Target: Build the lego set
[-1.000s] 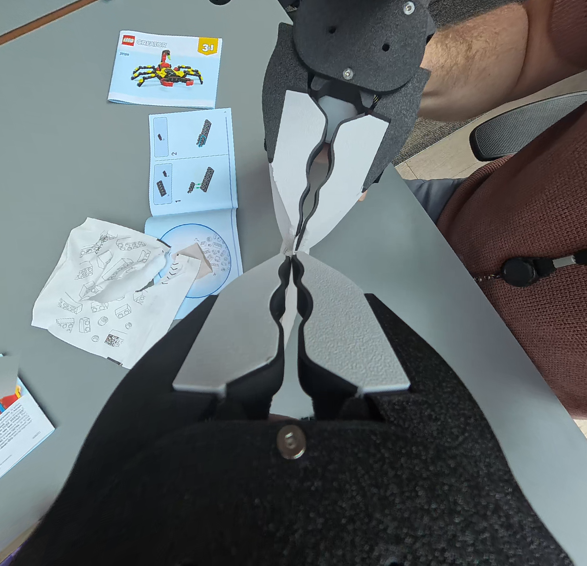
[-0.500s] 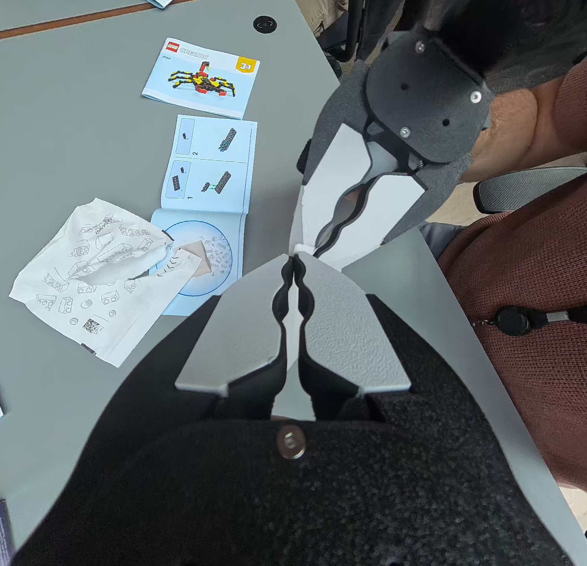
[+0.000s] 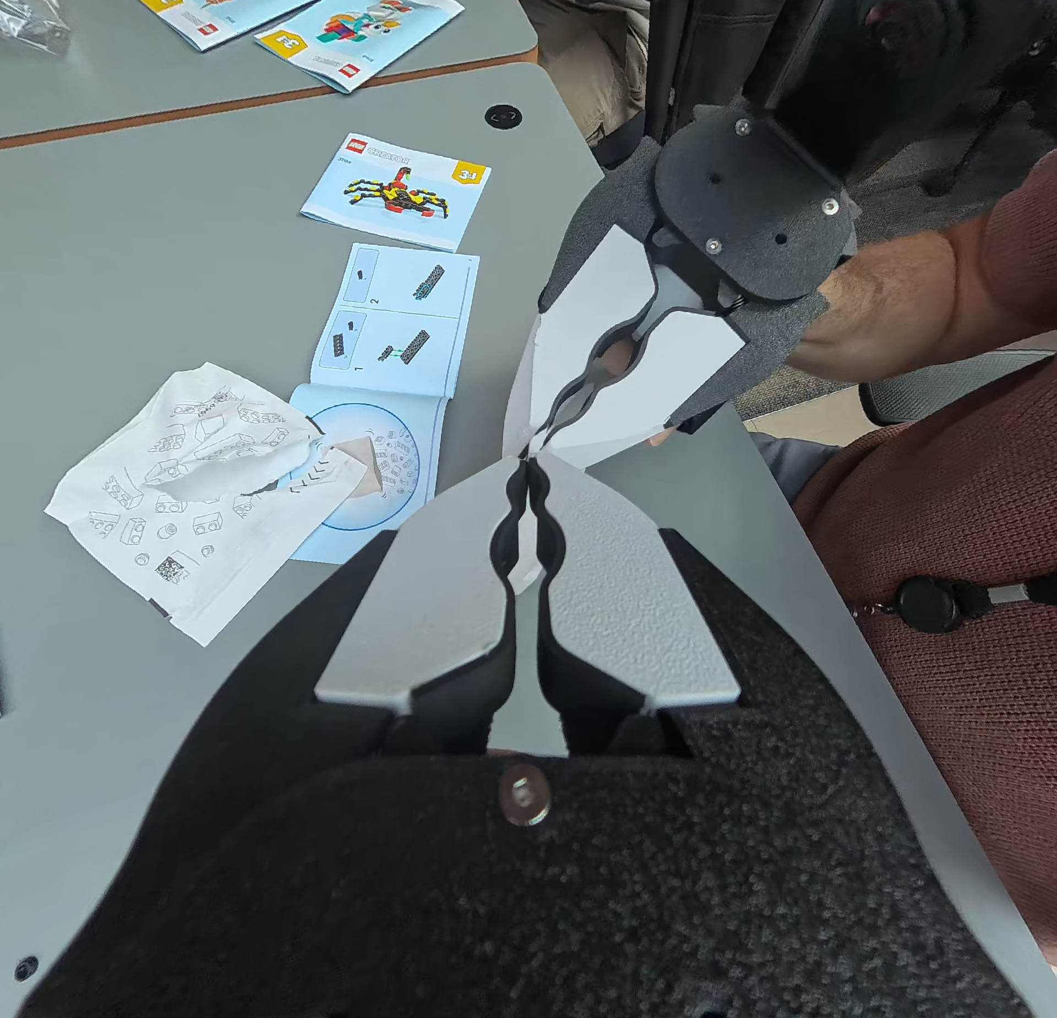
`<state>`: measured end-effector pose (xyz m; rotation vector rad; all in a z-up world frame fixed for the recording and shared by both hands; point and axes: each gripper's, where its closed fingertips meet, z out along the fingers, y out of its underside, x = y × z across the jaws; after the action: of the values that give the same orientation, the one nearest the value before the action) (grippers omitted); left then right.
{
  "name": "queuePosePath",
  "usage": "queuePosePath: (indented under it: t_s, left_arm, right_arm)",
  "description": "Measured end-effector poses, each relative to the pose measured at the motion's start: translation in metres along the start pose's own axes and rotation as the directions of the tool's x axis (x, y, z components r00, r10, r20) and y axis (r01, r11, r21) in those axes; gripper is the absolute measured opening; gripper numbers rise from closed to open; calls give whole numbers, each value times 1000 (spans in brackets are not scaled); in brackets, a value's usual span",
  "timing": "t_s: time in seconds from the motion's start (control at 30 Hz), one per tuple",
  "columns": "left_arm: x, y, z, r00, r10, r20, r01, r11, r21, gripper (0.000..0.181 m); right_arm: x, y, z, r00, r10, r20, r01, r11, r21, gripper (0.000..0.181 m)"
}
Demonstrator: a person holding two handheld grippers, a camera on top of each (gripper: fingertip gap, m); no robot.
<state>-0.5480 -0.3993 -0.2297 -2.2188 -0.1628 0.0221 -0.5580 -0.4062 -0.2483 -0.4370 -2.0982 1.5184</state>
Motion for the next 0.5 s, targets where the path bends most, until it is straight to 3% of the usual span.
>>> queuePosePath:
  t_s: [0.5]
  left_arm:
    - [7, 6, -17, 1000, 3, 27, -4, 1000, 24, 0]
  right_arm:
    - [-11, -17, -4, 997, 32, 75, -36, 998, 53, 4]
